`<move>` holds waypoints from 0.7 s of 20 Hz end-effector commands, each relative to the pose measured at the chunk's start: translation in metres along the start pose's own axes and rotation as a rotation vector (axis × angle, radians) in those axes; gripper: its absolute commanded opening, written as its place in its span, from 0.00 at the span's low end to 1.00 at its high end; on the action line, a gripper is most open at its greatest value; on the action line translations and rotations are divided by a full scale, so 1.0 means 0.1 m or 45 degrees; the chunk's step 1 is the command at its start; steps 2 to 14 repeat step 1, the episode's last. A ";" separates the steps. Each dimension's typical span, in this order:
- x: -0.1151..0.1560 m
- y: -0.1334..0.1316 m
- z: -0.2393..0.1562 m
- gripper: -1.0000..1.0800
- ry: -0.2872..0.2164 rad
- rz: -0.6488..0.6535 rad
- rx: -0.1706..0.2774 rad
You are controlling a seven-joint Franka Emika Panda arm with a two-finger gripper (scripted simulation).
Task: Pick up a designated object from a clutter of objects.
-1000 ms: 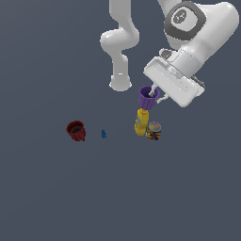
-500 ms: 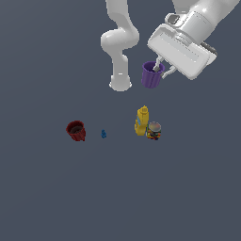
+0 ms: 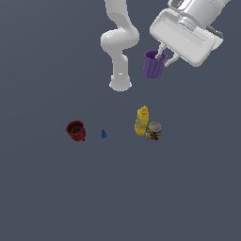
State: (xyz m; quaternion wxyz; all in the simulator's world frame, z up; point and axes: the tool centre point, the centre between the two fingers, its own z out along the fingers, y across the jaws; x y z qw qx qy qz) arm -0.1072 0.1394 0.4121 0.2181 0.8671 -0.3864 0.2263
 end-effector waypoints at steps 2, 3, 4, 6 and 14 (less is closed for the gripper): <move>0.01 0.00 -0.01 0.00 0.001 0.001 0.000; 0.01 0.00 -0.01 0.00 0.001 0.001 0.000; 0.01 0.00 -0.01 0.00 0.001 0.001 0.000; 0.01 0.00 -0.01 0.00 0.001 0.001 0.000; 0.01 0.00 -0.01 0.00 0.001 0.001 0.000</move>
